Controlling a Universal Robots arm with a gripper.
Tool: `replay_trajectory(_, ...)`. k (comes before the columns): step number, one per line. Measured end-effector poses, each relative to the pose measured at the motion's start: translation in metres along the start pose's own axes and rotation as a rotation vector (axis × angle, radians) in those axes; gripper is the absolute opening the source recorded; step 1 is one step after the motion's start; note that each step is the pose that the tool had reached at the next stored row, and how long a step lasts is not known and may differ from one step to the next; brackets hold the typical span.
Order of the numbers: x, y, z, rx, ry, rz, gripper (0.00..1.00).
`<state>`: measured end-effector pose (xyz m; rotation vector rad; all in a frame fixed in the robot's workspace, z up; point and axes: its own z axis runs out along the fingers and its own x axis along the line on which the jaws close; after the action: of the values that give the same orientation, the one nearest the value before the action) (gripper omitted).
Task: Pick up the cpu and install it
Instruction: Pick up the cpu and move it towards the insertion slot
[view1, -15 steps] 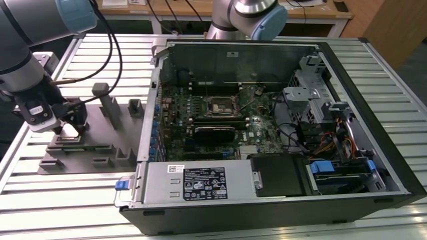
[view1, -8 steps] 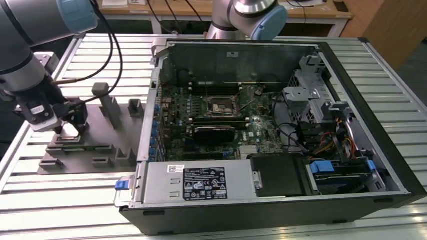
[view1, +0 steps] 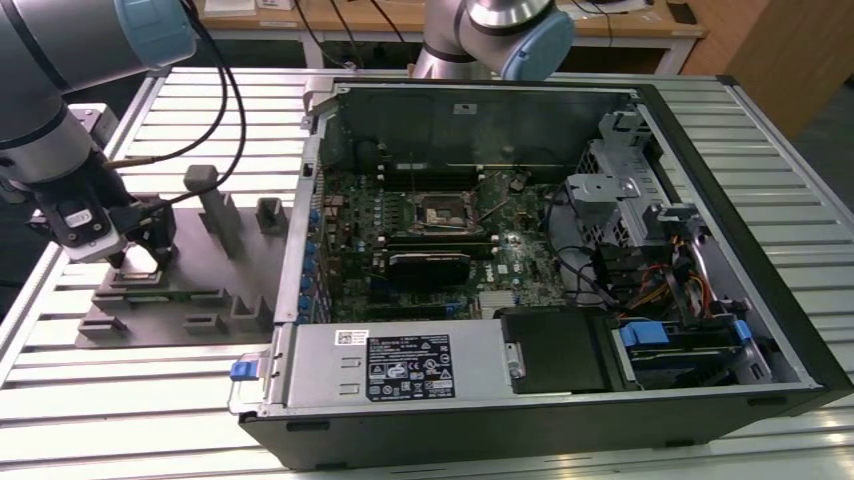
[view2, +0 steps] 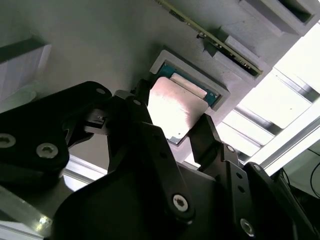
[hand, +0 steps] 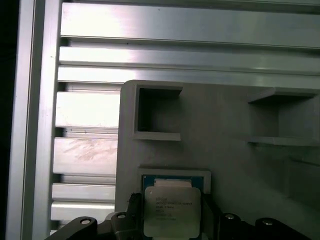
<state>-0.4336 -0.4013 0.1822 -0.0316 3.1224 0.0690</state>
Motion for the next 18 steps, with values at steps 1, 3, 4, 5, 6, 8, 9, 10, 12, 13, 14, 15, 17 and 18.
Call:
replay_trajectory(1,0.0000,0.0000,0.0000,0.0000,0.0001,0.000,0.59)
replay_trajectory(3,0.0000,0.0000,0.0000,0.0000,0.0000,0.000,0.59)
replay_trajectory(4,0.0000,0.0000,0.0000,0.0000,0.0000,0.000,0.59)
replay_trajectory(5,0.0000,0.0000,0.0000,0.0000,0.0000,0.000,0.59)
replay_trajectory(6,0.0000,0.0000,0.0000,0.0000,0.0000,-0.001,0.59)
replay_trajectory(8,0.0000,0.0000,0.0000,0.0001,0.0002,-0.001,0.58)
replay_trajectory(9,0.0000,0.0000,0.0000,0.0000,0.0001,-0.001,0.54)
replay_trajectory(10,0.0000,0.0000,0.0000,0.0000,0.0001,-0.001,0.54)
replay_trajectory(12,0.0000,0.0000,0.0000,0.0000,0.0001,-0.001,0.54)
replay_trajectory(13,0.0000,0.0000,0.0000,0.0000,0.0000,-0.001,0.54)
replay_trajectory(14,0.0000,0.0000,0.0000,0.0000,0.0000,-0.001,0.54)
replay_trajectory(15,0.0000,0.0000,0.0000,0.0000,0.0001,-0.001,0.54)
replay_trajectory(17,0.0000,0.0000,0.0000,-0.0001,-0.0001,-0.001,0.54)
replay_trajectory(18,-0.0001,0.0000,-0.0005,-0.0002,-0.0002,-0.001,0.54)
